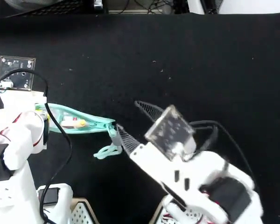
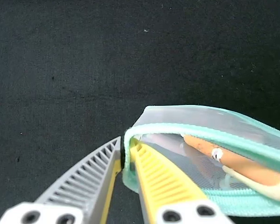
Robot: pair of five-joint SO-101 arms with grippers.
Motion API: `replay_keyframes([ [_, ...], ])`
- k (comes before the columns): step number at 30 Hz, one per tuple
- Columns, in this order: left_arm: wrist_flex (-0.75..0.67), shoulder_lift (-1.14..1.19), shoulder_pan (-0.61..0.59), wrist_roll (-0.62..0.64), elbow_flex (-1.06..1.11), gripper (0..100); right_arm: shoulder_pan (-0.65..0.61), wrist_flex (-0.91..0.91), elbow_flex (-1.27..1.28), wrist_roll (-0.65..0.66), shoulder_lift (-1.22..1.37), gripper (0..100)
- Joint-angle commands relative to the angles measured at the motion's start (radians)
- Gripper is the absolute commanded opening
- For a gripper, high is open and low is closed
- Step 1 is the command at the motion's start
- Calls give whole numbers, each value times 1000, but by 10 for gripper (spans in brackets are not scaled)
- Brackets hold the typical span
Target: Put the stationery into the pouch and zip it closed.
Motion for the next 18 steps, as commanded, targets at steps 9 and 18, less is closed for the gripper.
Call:
replay_keyframes([
  [9,14,9,-7,3,38,30,28,-198,119,9,101,188],
  [18,11,21,-10,120,-165,30,21,-166,50,18,211,188],
])
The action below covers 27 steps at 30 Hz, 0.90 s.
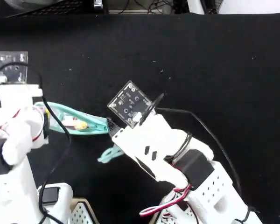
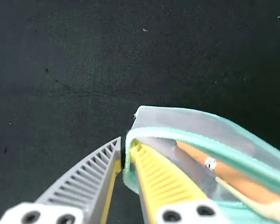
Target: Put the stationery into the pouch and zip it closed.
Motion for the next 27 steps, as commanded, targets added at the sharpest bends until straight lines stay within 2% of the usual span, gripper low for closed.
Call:
replay_keyframes([
  [1,-3,9,-12,17,-54,30,5,55,-101,38,7,188],
  [5,-28,9,-5,15,-8,30,0,298,-254,117,-35,188],
  [9,-91,9,-5,15,47,30,-94,368,-269,123,-54,204],
  [12,-114,9,-5,17,85,30,-138,327,-203,118,-27,312],
  [14,-114,9,-5,17,101,30,-140,255,-159,118,1,338],
  [24,-104,8,-10,15,140,30,-138,-40,-94,123,170,280],
  [25,-104,8,-12,15,157,30,-138,-57,-94,124,180,259],
  [27,-110,8,-12,15,194,30,-137,-86,-94,132,188,154],
])
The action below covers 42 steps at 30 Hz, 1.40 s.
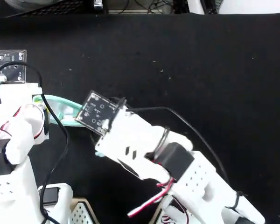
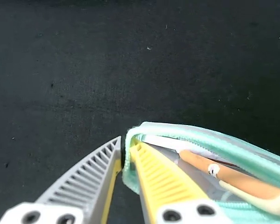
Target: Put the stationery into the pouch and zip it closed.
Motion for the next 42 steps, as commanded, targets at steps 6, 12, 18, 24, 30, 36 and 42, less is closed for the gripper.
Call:
replay_keyframes([
  [6,68,5,-4,11,-1,30,23,-17,-79,147,-82,15],
  [12,117,14,-4,17,-130,30,97,137,-288,147,-99,12],
  [18,117,17,38,15,-111,31,101,135,-294,147,16,12],
  [24,115,44,136,12,-31,34,207,17,-150,147,67,12],
  [30,115,41,133,20,-193,105,353,14,-82,157,-5,12],
  [36,114,-51,134,57,-326,171,351,9,-18,157,-31,12],
  [42,114,-104,134,57,-328,159,351,15,-13,157,-33,12],
])
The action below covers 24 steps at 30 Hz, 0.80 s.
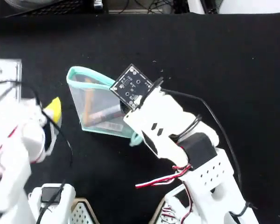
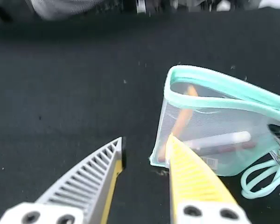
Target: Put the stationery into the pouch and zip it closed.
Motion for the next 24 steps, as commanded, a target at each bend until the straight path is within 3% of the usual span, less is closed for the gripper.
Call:
replay_keyframes([
  [1,3,-18,5,11,-39,159,12,3,5,12,1,12],
  [11,-77,-18,5,6,271,159,8,38,1,9,-8,12],
  [14,-117,-18,5,9,314,159,-69,81,2,12,-73,12],
  [18,-150,-18,7,15,314,159,-176,121,7,6,-182,12],
  [24,-135,-20,5,15,157,159,-175,117,82,12,-222,12],
])
